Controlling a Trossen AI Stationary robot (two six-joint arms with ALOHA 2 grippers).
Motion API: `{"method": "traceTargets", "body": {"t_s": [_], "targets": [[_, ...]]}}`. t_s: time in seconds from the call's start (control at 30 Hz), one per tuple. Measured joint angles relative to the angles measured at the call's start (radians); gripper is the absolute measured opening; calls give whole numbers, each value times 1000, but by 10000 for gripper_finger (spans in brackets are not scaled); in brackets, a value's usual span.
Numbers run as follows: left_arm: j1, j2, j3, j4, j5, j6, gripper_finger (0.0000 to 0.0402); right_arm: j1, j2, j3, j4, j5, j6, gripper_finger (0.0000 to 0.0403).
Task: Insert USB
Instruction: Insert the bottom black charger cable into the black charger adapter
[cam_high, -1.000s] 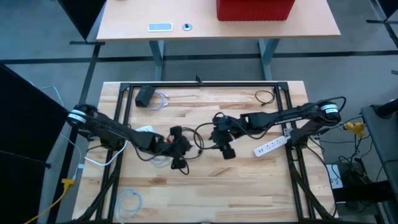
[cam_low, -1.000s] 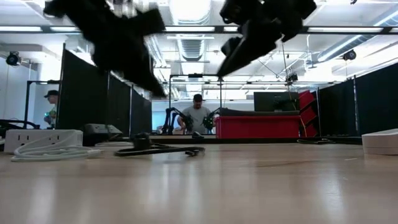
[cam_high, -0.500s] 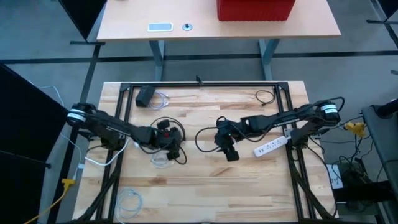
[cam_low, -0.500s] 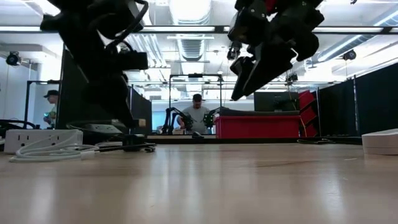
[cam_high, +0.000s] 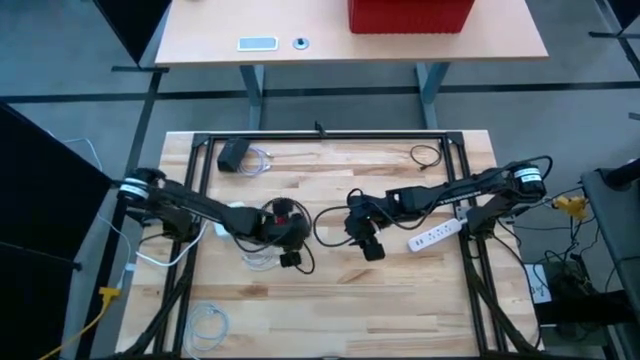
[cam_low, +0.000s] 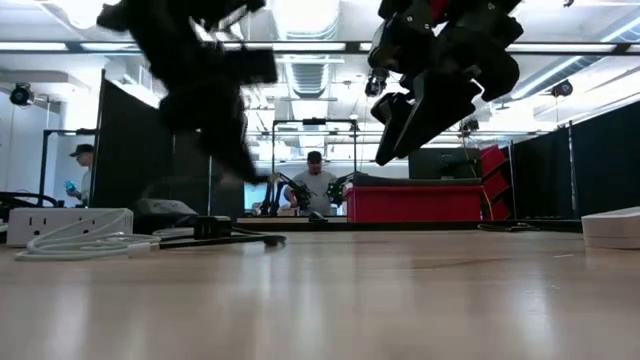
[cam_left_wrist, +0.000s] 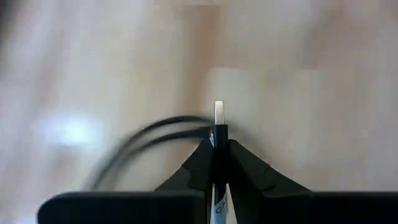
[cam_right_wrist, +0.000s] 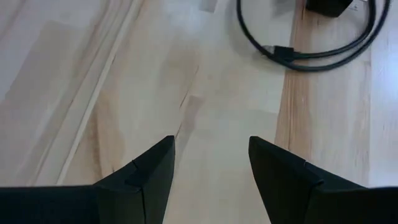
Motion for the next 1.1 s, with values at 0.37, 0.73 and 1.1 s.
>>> {"method": "traceTargets", "body": {"t_s": [0.37, 0.73, 1.1], "targets": [[208, 37, -122, -230, -76, -225, 23, 0, 7, -15, 8, 0, 15, 174], [146, 72, -172, 309, 114, -39, 23, 0, 7, -20, 8, 2, -28, 161], [112, 66, -173, 550, 162, 127, 23, 0, 7, -26, -8, 27, -200, 146]]}}
